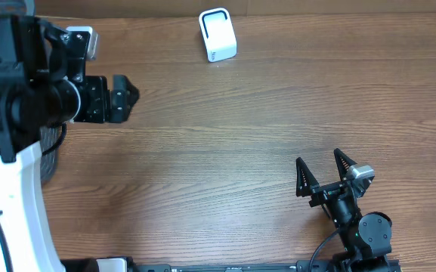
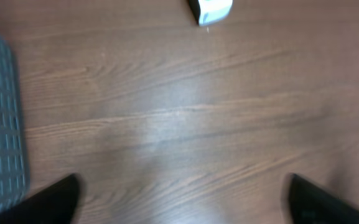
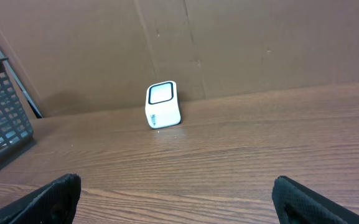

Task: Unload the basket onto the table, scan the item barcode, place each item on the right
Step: 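Raise the left gripper and move it over the grey basket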

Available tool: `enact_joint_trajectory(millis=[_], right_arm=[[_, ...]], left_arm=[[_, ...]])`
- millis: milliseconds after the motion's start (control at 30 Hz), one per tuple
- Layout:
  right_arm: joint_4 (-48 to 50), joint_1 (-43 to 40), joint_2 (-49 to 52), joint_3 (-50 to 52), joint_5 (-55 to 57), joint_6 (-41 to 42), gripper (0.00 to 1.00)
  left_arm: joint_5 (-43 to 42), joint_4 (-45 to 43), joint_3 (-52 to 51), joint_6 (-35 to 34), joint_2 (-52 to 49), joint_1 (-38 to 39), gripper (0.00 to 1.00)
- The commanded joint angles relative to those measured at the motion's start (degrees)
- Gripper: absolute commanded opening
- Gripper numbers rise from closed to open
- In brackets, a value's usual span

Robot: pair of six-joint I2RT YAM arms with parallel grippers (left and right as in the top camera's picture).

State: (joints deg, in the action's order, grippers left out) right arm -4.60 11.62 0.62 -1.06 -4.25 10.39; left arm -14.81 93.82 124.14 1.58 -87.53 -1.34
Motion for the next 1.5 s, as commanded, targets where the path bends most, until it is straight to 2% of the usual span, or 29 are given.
enact_joint_trajectory(millis=[0,33,267,433,467,500,533,567,667,767,867,1467], right_arm=[[0.17,-0.11,-0.46,0.61,0.11,-0.42,1.0],[0.17,-0.11,-0.46,0.61,0.11,-0.42,1.0],[0.17,-0.11,-0.46,0.61,0.11,-0.42,1.0],[0.17,-0.11,-0.46,0.61,0.11,-0.42,1.0],[0.17,-0.11,-0.46,0.61,0.11,-0.42,1.0],[0.17,-0.11,-0.46,0.61,0.11,-0.42,1.0],[0.17,-0.11,-0.46,0.61,0.11,-0.42,1.0],[0.17,-0.11,-0.46,0.61,0.11,-0.42,1.0],[0.17,-0.11,-0.46,0.61,0.11,-0.42,1.0],[0.17,-0.11,-0.46,0.61,0.11,-0.42,1.0],[0.17,-0.13,-0.46,0.61,0.11,-0.42,1.0],[0.17,-0.11,-0.46,0.61,0.11,-0.42,1.0]], left_arm=[[-2.19,0.55,1.22,1.25,-0.92,0.26,0.38],[-2.34,0.63,1.22,1.22,-1.11,0.26,0.04],[-9.31,1.36,1.22,1.25,-1.22,0.26,0.04],[-9.44,2.43,1.22,1.01,-1.22,0.26,0.05],[-9.46,2.45,1.22,0.98,-1.22,0.26,0.11],[-9.46,2.6,1.22,0.94,-1.22,0.26,0.22],[-9.46,2.97,1.22,0.7,-1.22,0.26,0.34],[-9.46,2.97,1.22,0.52,-1.22,0.28,0.49],[-9.46,2.97,1.22,-0.94,-1.22,0.31,0.56],[-9.44,2.97,1.22,-2.01,-1.22,0.31,0.82],[-9.44,2.97,1.22,-2.01,-1.22,0.31,0.98],[-8.96,2.97,0.42,-3.08,-1.22,0.31,1.0]])
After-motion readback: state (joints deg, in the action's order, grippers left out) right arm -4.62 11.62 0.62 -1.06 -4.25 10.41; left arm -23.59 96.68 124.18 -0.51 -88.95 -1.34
